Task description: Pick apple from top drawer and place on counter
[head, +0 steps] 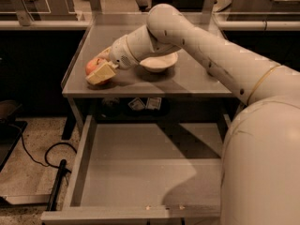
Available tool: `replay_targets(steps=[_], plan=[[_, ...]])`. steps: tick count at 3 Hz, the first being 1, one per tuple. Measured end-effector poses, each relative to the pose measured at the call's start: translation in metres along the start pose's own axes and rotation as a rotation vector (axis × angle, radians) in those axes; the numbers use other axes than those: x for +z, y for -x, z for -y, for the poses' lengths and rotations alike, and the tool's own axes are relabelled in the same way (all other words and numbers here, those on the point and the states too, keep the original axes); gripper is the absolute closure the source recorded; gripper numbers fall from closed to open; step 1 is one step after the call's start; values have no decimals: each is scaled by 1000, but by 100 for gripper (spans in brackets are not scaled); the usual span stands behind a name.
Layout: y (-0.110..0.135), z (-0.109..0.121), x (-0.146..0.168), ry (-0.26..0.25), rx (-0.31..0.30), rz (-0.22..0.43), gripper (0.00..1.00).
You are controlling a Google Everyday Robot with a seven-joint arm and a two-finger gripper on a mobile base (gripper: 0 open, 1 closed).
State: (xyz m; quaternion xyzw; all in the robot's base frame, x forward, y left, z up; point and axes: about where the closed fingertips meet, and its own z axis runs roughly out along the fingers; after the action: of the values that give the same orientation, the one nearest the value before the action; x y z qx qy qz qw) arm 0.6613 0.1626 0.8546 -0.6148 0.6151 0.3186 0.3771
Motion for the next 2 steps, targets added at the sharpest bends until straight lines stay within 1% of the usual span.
replay_targets(steps=[2], plan=[[0, 0, 0, 1, 0, 0, 59]])
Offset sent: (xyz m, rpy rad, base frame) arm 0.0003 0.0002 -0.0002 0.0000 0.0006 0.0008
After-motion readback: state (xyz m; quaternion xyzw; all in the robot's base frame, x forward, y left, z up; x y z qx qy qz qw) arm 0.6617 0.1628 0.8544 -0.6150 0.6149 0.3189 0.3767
